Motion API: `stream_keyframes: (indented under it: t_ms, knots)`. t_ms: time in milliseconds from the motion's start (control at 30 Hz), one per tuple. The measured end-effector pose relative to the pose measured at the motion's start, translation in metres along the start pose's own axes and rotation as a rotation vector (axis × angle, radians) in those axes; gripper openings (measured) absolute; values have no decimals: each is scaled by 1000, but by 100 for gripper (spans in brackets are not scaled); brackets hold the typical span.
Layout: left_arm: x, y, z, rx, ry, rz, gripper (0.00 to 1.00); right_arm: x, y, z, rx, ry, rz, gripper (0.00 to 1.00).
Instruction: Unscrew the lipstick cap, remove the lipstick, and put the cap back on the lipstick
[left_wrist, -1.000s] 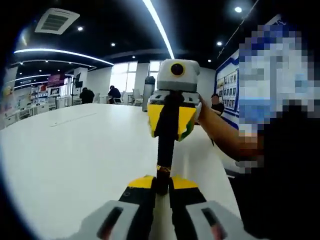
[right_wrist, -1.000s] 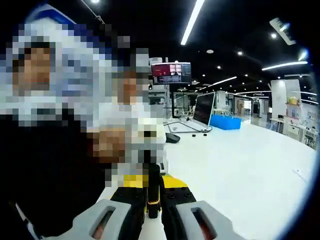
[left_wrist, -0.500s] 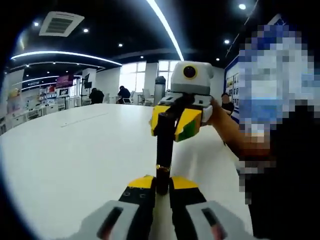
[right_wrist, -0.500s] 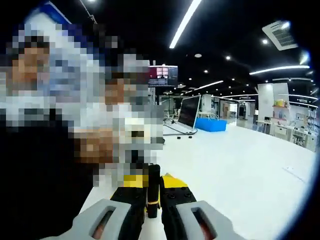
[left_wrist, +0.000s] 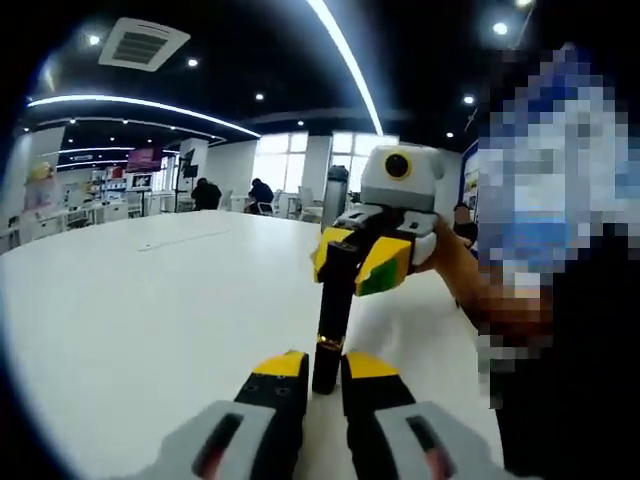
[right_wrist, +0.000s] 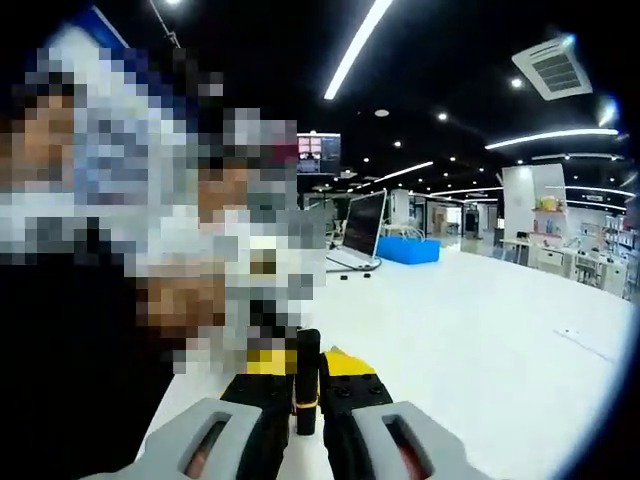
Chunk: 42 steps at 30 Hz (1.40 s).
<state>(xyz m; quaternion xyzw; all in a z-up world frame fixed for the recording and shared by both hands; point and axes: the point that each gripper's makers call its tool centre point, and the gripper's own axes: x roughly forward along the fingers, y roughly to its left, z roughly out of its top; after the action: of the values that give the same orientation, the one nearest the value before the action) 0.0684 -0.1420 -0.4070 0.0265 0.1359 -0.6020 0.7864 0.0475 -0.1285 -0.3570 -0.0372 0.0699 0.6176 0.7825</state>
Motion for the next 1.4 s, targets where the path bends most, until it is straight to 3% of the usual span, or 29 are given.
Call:
stream_keyframes:
  t_ms: [200,467,667,900,1100,1233,1333,1400]
  knots:
    - [2,2,-6,-3,11,13,19,0,0,-2,-3,1,-10,12]
    - [0,3,-10,-7,22,8,24,3,-4,-11,-8,5,-27,35]
    - [-14,2,0,-31,-13,-6,27,-4,-9,-8,-13,-4,-104,54]
    - [-24,2,2,-24,-17,-3,30,-32,-5,7,-28,-69,-151,52]
    - [-30,-1,10,-29,-38,-5,30,-46,3,0,-50,-24,-152,50]
    - [-37,-9,18,-25,-61,-23,31,-47,21,-2,-83,11,-128,47]
    - [-42,-11,22,-15,-62,-24,32,-53,19,-2,-129,79,-189,47]
    - [-45,-10,27,8,-52,-12,34,-57,22,-1,-72,125,-218,47]
